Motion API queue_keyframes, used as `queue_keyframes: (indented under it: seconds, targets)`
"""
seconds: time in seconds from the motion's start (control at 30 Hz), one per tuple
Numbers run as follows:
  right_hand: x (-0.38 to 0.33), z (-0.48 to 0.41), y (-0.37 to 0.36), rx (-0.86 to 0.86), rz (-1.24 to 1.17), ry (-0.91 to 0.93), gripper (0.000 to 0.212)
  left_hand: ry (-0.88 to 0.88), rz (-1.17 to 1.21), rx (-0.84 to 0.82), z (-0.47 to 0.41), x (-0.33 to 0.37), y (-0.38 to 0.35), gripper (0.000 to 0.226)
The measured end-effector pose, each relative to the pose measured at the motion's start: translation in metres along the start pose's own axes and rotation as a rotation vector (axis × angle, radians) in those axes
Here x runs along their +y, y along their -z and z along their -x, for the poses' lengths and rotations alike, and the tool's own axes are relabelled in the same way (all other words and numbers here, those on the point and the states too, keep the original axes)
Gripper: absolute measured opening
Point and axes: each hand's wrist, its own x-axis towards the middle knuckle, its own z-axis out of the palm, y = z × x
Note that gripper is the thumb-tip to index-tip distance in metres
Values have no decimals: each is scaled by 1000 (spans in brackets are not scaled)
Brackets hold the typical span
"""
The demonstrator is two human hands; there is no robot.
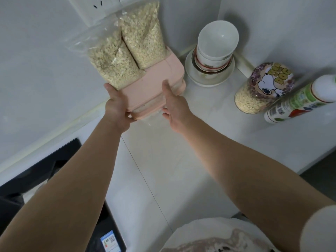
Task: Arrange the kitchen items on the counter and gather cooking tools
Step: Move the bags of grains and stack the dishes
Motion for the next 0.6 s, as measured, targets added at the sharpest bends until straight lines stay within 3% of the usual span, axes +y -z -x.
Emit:
queue_keyframes:
  seconds: [0.4,0.6]
  targets:
    - [-24,-6,19,52,-55,15,76,-10,-27,-53,-1,5,-29,79]
    - [-26,-2,17,66,-20,10,84,-10,-28,-50,1,7,-32,86]
